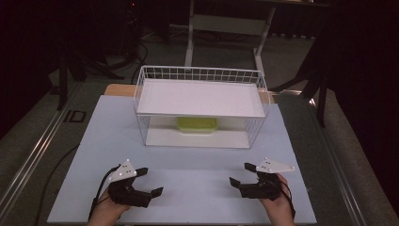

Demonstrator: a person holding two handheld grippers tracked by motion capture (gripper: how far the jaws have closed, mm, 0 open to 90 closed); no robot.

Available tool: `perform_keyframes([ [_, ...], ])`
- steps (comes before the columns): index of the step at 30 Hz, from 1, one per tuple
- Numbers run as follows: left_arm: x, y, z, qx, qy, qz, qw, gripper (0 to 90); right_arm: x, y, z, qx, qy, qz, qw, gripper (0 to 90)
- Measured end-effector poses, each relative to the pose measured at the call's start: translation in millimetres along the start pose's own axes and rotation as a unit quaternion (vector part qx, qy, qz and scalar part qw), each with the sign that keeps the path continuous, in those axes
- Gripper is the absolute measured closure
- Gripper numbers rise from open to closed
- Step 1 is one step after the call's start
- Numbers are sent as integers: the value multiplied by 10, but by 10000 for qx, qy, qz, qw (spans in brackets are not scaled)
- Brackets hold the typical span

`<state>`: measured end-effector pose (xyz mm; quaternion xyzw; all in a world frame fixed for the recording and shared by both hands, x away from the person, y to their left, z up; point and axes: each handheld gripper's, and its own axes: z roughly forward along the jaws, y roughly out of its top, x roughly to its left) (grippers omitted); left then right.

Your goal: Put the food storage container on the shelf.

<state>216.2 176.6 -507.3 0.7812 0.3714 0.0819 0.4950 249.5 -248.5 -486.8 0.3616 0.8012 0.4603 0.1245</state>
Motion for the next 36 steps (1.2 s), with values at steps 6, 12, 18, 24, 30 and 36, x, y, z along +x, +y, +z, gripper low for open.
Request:
perform_keyframes([
  [6, 21, -34, 0, -58, 13, 32, 10000, 76, -53, -72, -30, -7, 12, -124, 9999, 168],
  [12, 37, -65, 7, -195, -104, 61, 9997, 72, -83, -125, -27, 61, 84, -163, 9998, 164],
  [18, 16, -95, 51, -106, -137, 249, 9995, 71, -112, -160, 35, 178, 179, -391, 9989, 164],
  [24, 17, -110, 77, -118, -207, 255, 9994, 72, -139, -190, 82, 285, 228, -469, 9982, 158],
  [30, -7, -109, 92, -93, -299, 445, 9985, 72, -149, -176, 119, 335, 300, -586, 9973, 158],
  [36, -21, -107, 91, -181, -313, 462, 9983, 72, -123, -187, 153, 389, 372, -601, 9967, 158],
])
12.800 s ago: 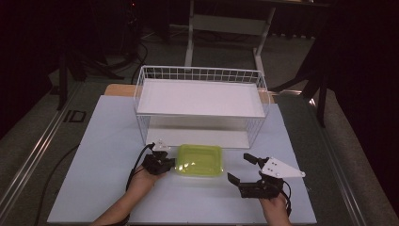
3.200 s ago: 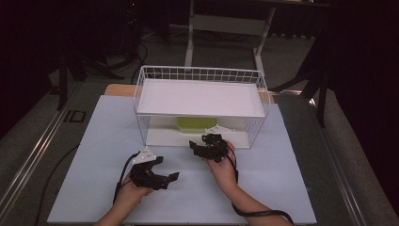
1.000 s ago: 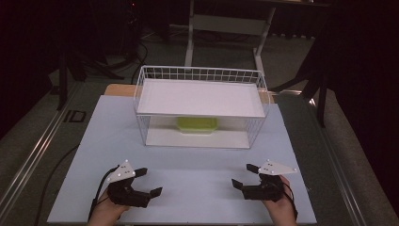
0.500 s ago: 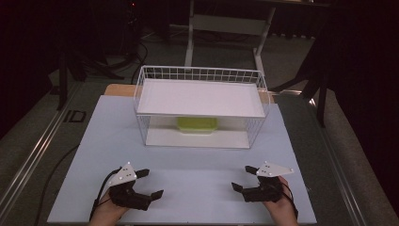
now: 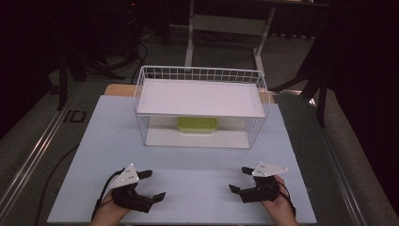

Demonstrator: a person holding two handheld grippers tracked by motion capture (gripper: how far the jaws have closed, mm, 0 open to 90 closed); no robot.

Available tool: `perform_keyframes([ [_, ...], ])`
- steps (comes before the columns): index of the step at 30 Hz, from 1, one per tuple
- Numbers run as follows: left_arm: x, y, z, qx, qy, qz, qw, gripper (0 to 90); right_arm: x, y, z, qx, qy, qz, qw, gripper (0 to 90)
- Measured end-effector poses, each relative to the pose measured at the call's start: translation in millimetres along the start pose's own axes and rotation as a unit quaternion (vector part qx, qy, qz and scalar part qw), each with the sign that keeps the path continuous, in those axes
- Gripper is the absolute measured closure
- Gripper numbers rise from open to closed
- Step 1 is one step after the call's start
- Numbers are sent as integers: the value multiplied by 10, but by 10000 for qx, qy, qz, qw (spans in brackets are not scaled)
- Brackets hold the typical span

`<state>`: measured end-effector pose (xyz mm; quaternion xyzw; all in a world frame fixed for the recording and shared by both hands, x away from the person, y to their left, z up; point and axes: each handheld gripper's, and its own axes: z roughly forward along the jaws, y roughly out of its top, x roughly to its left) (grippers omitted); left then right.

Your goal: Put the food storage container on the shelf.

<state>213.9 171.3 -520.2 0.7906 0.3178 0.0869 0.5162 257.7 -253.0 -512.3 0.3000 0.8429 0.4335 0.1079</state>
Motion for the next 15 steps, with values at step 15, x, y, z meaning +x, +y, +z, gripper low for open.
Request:
perform_keyframes([
  [15, 22, -12, -35, -130, 39, -1, 9999, 72, 19, 13, -9, -156, 59, 7, 9999, 153],
])
